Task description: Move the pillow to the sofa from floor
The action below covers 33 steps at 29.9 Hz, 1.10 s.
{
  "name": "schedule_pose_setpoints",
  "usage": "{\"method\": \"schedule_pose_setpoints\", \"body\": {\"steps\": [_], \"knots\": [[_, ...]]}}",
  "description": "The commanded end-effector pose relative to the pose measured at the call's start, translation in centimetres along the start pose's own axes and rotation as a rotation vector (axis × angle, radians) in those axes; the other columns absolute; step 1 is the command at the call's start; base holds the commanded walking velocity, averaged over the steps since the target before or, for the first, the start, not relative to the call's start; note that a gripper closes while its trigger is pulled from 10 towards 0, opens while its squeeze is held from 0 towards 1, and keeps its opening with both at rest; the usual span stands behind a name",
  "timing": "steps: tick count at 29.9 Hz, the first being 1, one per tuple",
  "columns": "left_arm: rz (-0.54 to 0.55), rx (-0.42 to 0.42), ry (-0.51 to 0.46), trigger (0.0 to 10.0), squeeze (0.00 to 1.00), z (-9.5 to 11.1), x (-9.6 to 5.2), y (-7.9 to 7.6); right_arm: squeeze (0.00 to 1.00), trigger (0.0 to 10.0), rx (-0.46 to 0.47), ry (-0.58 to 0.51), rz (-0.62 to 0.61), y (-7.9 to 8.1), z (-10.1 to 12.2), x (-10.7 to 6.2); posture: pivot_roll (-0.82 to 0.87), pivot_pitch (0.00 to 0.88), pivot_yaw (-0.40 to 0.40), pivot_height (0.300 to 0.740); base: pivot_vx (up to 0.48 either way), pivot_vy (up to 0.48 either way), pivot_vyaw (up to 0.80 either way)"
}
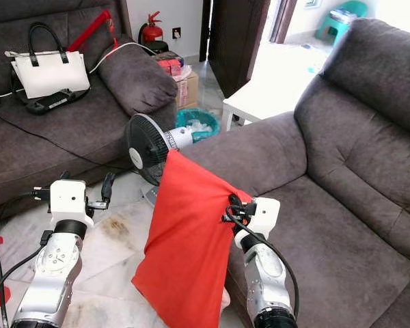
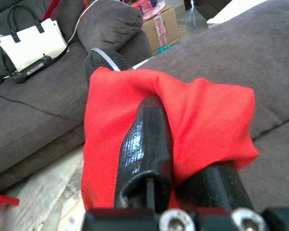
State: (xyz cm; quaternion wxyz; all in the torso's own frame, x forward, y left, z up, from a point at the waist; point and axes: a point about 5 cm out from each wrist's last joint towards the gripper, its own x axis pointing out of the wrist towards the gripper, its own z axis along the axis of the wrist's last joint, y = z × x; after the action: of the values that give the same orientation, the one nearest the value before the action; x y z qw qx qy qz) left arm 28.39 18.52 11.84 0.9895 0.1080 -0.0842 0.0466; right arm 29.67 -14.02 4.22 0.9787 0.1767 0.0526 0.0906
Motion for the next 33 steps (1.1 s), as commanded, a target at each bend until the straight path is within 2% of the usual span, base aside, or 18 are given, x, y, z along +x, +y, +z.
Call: {"method": "schedule_pose_setpoints", "body": {"steps": [1,15,33], "knots": [[-0.011,0.015,0.019,10.0,0.00,-0.4,0.0,-0.2,0.00,10.0,-0.023,-0.122,-0.001,-0.2,2.8,1.0,0.17,0.021,-0.098,0.740,0.000,-0.480,-0.80],[-0.031,0.004,0.020,10.0,0.00,-0.4,0.3,-0.9,0.00,10.0,-0.038,-0.128,-0.027,-1.0,3.0,0.5,0.14,0.009,-0.084,0.740,0.000,-0.117,-0.80],[-0.084,-0.032,0.013,10.0,0.00,-0.4,1.0,-2.7,0.00,10.0,-0.085,-0.151,-0.128,-3.8,3.8,-0.9,0.06,0.001,-0.056,0.740,0.000,0.000,-0.80]]}}
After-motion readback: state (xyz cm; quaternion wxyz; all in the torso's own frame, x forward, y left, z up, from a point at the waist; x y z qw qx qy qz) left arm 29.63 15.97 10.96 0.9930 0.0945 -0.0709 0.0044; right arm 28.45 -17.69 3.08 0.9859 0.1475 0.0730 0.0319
